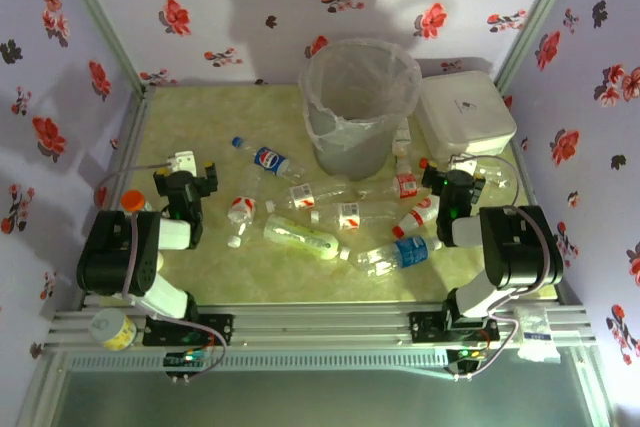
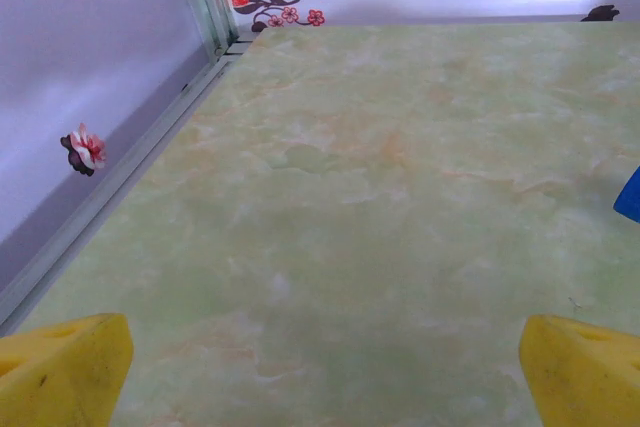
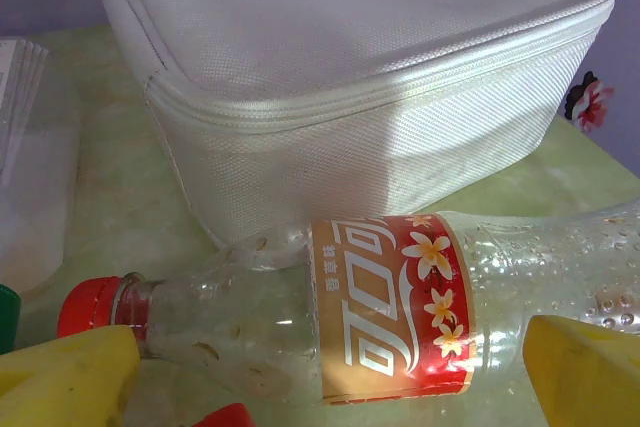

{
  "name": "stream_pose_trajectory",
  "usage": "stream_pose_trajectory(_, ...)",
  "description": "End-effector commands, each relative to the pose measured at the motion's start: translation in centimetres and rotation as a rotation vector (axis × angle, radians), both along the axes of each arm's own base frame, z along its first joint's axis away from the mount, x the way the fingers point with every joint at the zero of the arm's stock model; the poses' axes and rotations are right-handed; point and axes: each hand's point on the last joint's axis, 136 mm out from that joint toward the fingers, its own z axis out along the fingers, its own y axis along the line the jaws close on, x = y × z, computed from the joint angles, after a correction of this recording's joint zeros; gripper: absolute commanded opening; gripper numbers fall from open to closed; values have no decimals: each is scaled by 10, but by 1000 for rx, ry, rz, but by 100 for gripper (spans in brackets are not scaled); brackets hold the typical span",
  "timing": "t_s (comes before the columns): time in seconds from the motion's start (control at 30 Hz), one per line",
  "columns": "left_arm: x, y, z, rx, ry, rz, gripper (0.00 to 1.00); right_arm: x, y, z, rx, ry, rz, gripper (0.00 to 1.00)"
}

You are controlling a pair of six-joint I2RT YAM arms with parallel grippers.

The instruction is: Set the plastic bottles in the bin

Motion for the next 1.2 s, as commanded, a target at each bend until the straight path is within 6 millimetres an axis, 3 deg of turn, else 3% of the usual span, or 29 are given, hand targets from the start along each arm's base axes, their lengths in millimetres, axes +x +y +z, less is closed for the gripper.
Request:
stream_pose_trajectory(0.0,-1,1,0,9,-7,3,100,5,-1,7,15,-24,-2,99)
stream_pose_trajectory(0.97,3,4,-2,-41,12,-32,100,4,-3,10,16,-32,-17,99)
stream_pose_trajectory(1.03,0,3,9,-38,7,-35,100,4,-4,25,19,-35,-23,99)
stream_pose_trajectory(1.17,-21,-4,68,-81,-23,-17,100,-8,-8,68,57,109,-65,99)
